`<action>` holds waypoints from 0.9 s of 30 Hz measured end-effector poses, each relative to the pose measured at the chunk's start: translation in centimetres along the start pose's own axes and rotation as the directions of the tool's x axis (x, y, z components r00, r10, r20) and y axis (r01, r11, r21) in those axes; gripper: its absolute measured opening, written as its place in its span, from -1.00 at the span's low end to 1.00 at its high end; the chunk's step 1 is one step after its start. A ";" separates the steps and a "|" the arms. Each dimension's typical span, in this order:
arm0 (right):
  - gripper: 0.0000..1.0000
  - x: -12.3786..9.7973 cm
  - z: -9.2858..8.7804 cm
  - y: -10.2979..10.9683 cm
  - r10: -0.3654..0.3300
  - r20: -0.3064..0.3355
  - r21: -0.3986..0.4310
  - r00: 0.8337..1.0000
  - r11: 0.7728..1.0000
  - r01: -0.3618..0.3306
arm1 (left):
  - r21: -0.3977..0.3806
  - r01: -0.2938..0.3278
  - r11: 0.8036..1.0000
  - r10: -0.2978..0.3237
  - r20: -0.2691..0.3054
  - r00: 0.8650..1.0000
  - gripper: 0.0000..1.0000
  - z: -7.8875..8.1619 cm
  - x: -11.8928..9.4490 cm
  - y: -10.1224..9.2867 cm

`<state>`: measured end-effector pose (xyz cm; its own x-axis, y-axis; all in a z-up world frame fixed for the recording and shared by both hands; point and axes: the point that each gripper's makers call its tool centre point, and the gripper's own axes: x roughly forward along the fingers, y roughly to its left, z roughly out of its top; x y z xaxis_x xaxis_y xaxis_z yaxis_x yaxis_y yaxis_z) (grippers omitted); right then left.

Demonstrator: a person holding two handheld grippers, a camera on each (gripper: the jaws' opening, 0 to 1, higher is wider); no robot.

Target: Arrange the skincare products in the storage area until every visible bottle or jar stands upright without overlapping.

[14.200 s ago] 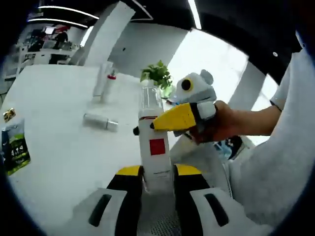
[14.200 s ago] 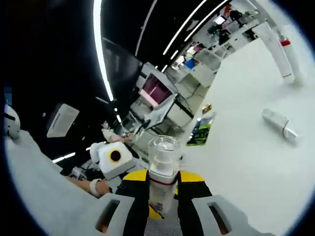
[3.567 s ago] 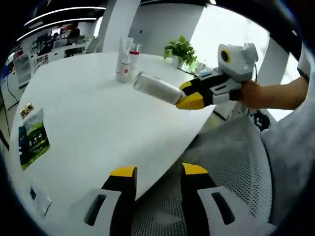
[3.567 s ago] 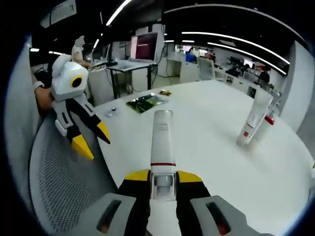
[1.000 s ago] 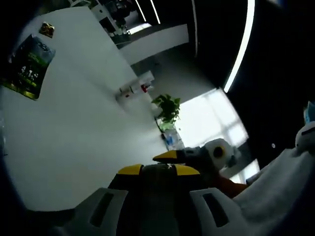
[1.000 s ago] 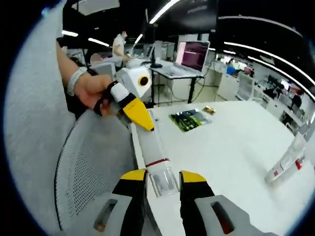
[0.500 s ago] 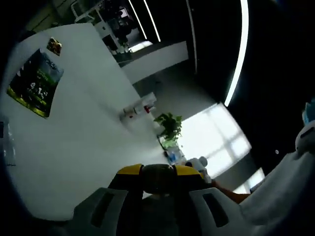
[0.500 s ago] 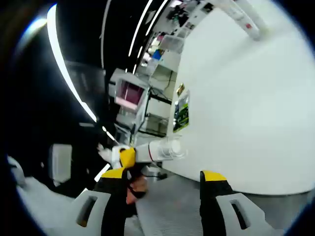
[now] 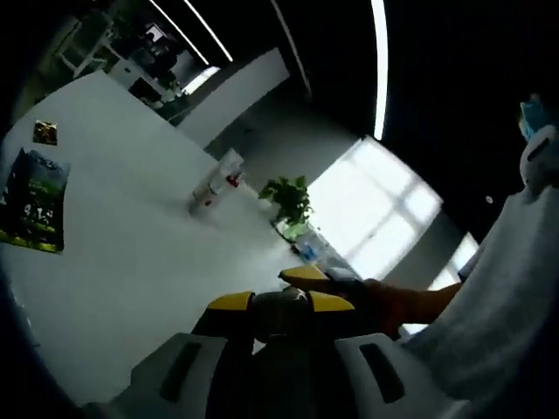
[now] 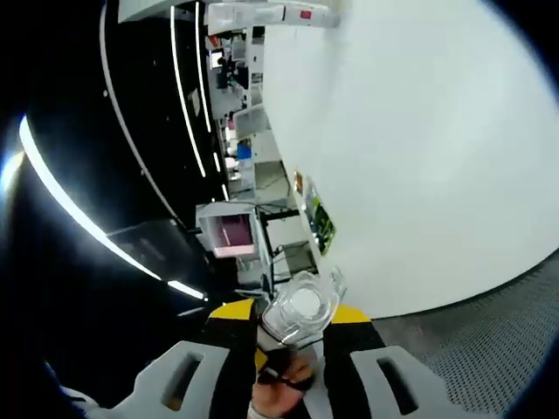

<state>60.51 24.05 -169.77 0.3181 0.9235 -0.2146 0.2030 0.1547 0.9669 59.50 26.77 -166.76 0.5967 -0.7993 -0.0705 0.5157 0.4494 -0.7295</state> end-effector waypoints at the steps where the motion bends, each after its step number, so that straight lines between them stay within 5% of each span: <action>1: -0.53 -0.1 0.5 0.1 0.006 0.019 -0.047 1.000 0.999 -0.006 | 0.003 0.003 1.000 -0.003 -0.018 1.000 -0.64 -0.4 0.2 0.0; 7: -0.63 -0.8 1.0 1.8 0.057 -0.010 -0.208 0.998 0.976 -0.058 | -0.172 0.050 0.984 -0.073 -0.129 0.989 -0.61 -2.5 1.0 -1.1; 12: -0.66 -1.5 0.3 3.4 0.090 -0.109 -0.334 0.990 0.935 -0.122 | -0.366 0.149 0.919 -0.196 -0.095 0.976 -0.46 -2.3 1.1 -2.6; 20: -0.66 -2.1 -1.9 5.7 0.154 -0.278 -0.406 0.948 0.876 -0.261 | -0.494 0.277 0.825 -0.355 -0.072 0.932 -0.55 -2.4 0.8 -5.7; 23: -0.66 -2.2 -2.3 6.4 0.185 -0.318 -0.403 0.930 0.861 -0.309 | -0.586 0.315 0.746 -0.417 -0.042 0.908 -0.57 -2.0 0.5 -6.5; 24: -0.66 -2.2 -2.3 6.6 0.191 -0.319 -0.408 0.928 0.856 -0.316 | -0.602 0.315 0.734 -0.421 -0.039 0.906 -0.57 -2.0 0.5 -6.6; 25: -0.66 -2.2 -2.4 6.8 0.199 -0.320 -0.409 0.926 0.853 -0.325 | -0.604 0.323 0.728 -0.430 -0.036 0.902 -0.58 -1.9 0.4 -6.8; 27: -0.64 -1.9 -2.5 6.7 0.198 -0.313 -0.415 0.929 0.851 -0.321 | -0.546 0.311 0.778 -0.410 -0.064 0.910 -0.58 -2.1 0.3 -6.6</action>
<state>58.95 24.24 -162.56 0.0453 0.9983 0.0354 -0.3142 -0.0194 0.9492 55.00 22.69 -163.42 0.2924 -0.9370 0.1909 0.2512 -0.1173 -0.9608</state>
